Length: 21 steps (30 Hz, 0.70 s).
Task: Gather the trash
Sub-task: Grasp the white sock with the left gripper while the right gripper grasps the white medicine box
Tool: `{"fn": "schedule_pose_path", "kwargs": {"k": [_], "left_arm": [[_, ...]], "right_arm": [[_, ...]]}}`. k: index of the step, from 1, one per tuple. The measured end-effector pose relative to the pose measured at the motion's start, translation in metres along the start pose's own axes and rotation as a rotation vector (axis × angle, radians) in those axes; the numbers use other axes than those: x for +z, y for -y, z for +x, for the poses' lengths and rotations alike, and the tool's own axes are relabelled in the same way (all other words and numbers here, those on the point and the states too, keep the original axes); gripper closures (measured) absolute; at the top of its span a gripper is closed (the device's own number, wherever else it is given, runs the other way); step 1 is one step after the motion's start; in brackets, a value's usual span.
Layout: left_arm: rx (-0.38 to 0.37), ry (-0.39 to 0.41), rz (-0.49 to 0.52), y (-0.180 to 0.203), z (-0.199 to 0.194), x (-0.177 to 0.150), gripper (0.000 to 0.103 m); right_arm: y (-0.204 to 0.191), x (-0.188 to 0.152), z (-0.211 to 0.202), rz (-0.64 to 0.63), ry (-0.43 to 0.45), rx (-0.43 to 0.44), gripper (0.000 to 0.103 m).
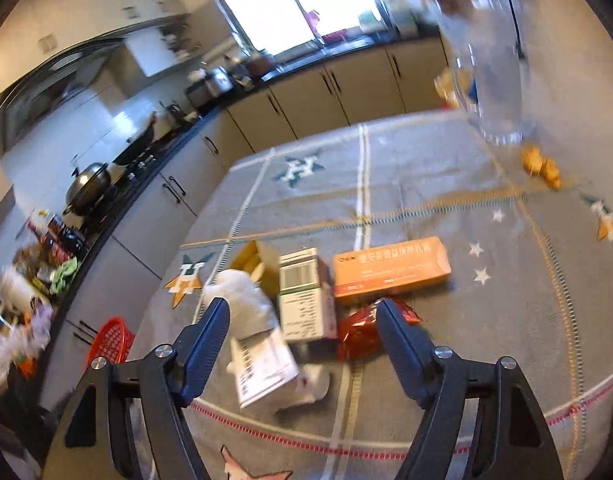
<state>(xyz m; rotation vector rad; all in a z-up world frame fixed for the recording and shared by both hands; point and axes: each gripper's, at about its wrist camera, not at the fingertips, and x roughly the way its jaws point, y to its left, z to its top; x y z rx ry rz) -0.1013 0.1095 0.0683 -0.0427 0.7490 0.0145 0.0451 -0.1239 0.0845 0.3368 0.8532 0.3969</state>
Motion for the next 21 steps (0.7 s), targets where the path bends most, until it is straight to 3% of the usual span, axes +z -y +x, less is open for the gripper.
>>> {"fn": "schedule_pose_path", "kwargs": {"k": [6, 11, 16, 21], "left_arm": [[-0.030, -0.035, -0.003, 0.012, 0.013, 0.013, 0.042], [-0.036, -0.044, -0.015, 0.015, 0.018, 0.024, 0.036], [-0.049, -0.050, -0.031, 0.024, 0.023, 0.037, 0.032], [-0.085, -0.051, -0.052, 0.042, 0.030, 0.058, 0.024]], "right_arm": [[-0.009, 0.013, 0.048, -0.017, -0.103, -0.037, 0.029], [-0.021, 0.009, 0.076, -0.123, -0.132, -0.149, 0.034], [-0.016, 0.003, 0.088, -0.162, -0.180, -0.124, 0.062], [-0.002, 0.007, 0.075, -0.122, -0.136, -0.062, 0.063]]}}
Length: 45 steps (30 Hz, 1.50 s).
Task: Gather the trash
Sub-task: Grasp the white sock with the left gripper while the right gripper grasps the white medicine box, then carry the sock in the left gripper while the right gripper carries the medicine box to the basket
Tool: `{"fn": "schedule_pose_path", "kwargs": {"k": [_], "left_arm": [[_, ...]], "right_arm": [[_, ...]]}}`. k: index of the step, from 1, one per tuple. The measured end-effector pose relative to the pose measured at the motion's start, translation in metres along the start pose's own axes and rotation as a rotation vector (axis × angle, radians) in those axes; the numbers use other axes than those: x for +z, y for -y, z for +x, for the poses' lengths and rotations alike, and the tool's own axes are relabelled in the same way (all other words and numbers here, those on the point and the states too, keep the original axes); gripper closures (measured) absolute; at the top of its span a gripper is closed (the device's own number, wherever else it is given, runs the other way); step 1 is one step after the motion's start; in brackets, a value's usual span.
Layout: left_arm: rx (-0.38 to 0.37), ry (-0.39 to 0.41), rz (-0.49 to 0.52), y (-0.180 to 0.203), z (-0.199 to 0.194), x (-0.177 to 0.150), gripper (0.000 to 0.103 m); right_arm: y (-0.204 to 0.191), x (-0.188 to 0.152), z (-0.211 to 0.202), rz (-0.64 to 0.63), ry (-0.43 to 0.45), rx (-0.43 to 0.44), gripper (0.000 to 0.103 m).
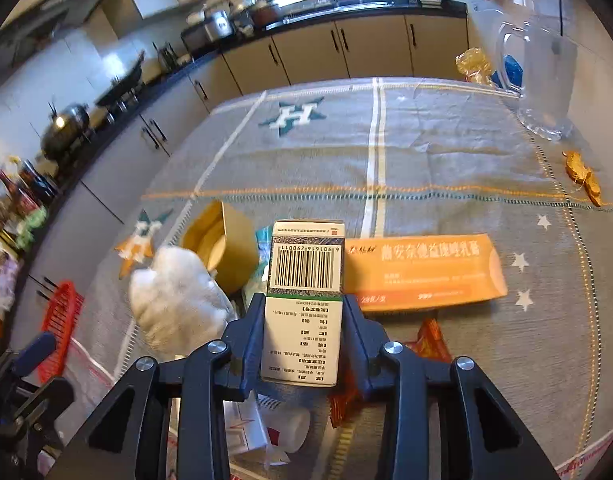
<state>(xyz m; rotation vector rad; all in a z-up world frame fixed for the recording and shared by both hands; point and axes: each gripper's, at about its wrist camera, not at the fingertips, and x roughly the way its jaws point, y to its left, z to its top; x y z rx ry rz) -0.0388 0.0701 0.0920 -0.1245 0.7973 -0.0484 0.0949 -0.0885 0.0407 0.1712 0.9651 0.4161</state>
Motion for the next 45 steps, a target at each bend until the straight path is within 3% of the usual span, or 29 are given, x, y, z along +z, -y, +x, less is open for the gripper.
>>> {"fn": "schedule_pose_path", "kwargs": {"k": [5, 15, 17, 19, 22, 27, 35, 45], "left_arm": [[-0.040, -0.025, -0.049, 0.017, 0.023, 0.024, 0.021], [0.013, -0.101, -0.084, 0.034, 0.086, 0.037, 0.021], [0.027, -0.097, -0.073, 0.035, 0.092, 0.037, 0.028], [0.004, -0.106, -0.072, 0.033, 0.094, 0.036, 0.052], [-0.012, -0.092, -0.058, 0.029, 0.090, 0.033, 0.058], [-0.033, -0.041, -0.044, 0.021, 0.069, 0.019, 0.059], [0.078, 0.073, 0.005, 0.009, 0.035, -0.011, 0.059], [0.096, 0.084, -0.012, -0.004, 0.029, -0.019, 0.059]], "right_arm": [[0.023, 0.003, -0.026, 0.092, 0.095, 0.049, 0.063], [0.029, 0.005, -0.039, 0.138, 0.154, 0.075, 0.063], [0.027, 0.005, -0.038, 0.132, 0.149, 0.085, 0.063], [0.026, 0.006, -0.037, 0.128, 0.150, 0.086, 0.063], [0.023, 0.005, -0.036, 0.116, 0.153, 0.085, 0.062], [0.015, 0.005, -0.033, 0.073, 0.157, 0.090, 0.063], [-0.027, -0.009, -0.040, -0.112, 0.202, 0.152, 0.063], [-0.047, -0.020, -0.031, -0.198, 0.188, 0.146, 0.063]]}}
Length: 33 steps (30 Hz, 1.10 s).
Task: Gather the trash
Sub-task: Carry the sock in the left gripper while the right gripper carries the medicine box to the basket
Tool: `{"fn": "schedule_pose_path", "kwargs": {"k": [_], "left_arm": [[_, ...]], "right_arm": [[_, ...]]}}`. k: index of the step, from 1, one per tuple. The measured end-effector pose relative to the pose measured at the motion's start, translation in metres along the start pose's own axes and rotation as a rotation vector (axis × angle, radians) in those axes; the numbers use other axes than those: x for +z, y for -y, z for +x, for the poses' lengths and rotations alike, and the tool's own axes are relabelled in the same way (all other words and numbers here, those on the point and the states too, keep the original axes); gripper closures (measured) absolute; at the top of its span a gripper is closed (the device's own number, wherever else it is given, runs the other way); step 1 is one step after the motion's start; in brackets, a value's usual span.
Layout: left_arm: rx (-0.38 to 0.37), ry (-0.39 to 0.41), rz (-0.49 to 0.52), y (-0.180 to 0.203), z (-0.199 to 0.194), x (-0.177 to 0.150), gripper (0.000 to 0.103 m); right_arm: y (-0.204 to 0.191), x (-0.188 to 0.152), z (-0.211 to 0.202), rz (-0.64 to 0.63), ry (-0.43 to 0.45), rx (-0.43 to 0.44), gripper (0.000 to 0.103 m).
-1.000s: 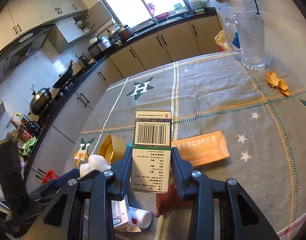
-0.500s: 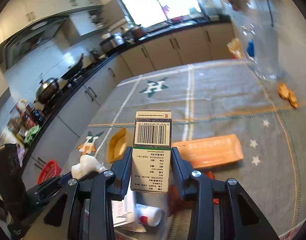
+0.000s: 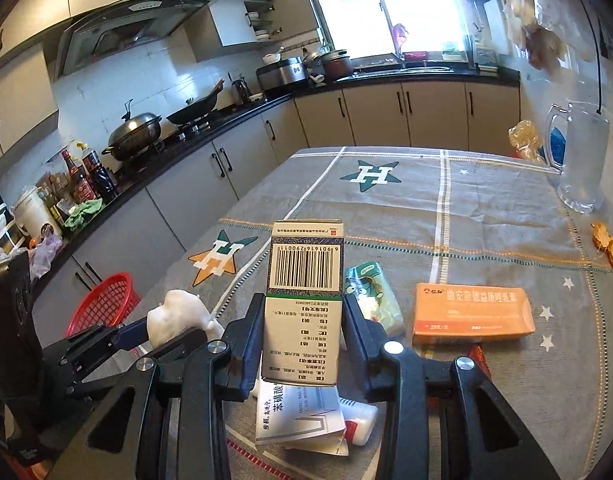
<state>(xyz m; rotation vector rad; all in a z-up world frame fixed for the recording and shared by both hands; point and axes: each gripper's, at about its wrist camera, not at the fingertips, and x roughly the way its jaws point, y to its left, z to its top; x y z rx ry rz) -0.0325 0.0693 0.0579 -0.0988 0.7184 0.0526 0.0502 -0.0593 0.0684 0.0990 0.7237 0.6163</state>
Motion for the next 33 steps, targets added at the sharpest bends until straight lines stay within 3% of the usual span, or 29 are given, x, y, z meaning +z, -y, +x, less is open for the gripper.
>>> {"fn": "schedule_pose_path", "kwargs": {"k": [27, 33], "left_arm": [[0.042, 0.005, -0.003, -0.009, -0.009, -0.007, 0.059], [0.038, 0.015, 0.003, -0.011, -0.021, -0.010, 0.059]], "right_arm": [[-0.025, -0.009, -0.001, -0.080, 0.012, -0.034, 0.062], [-0.030, -0.008, -0.003, -0.091, 0.034, -0.096, 0.062]]}}
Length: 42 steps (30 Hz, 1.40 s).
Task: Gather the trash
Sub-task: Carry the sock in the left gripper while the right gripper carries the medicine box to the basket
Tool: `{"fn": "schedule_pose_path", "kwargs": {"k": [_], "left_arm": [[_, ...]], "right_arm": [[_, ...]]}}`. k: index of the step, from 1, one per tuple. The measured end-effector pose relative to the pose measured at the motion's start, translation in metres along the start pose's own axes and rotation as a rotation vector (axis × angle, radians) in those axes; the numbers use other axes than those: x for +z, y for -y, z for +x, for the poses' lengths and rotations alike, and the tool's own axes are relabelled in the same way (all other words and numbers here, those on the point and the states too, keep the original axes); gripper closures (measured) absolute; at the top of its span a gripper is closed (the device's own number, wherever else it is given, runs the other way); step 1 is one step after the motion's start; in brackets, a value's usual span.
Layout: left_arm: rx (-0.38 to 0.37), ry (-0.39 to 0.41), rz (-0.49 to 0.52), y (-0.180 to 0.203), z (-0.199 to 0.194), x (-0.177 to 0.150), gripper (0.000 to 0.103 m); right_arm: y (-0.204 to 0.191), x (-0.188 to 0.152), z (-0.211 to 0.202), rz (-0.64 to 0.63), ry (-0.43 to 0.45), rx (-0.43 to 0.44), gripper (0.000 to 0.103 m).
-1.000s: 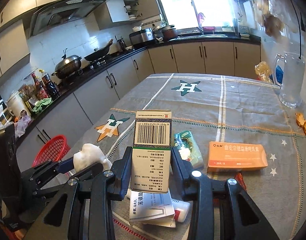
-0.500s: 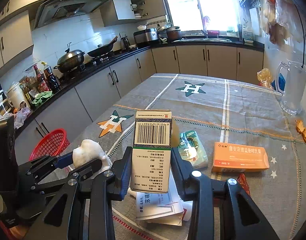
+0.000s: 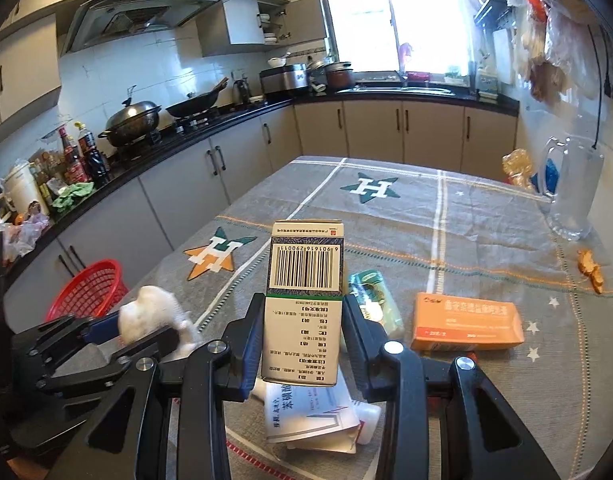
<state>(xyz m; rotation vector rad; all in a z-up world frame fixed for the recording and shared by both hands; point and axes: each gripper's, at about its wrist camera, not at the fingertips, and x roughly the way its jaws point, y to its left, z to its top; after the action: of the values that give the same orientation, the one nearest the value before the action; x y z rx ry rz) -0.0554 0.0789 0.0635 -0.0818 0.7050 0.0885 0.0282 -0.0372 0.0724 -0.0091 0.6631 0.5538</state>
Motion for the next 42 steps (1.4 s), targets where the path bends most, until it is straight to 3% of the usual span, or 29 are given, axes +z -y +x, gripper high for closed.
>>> {"fn": "schedule_pose_path", "kwargs": {"k": [20, 42], "left_arm": [[-0.009, 0.033, -0.006, -0.021, -0.042, -0.018, 0.059], [0.042, 0.030, -0.065, -0.066, -0.055, -0.032, 0.059]], "right_arm": [[-0.029, -0.019, -0.049, 0.036, 0.002, -0.016, 0.062], [-0.077, -0.028, -0.042, -0.016, -0.065, 0.023, 0.062]]}}
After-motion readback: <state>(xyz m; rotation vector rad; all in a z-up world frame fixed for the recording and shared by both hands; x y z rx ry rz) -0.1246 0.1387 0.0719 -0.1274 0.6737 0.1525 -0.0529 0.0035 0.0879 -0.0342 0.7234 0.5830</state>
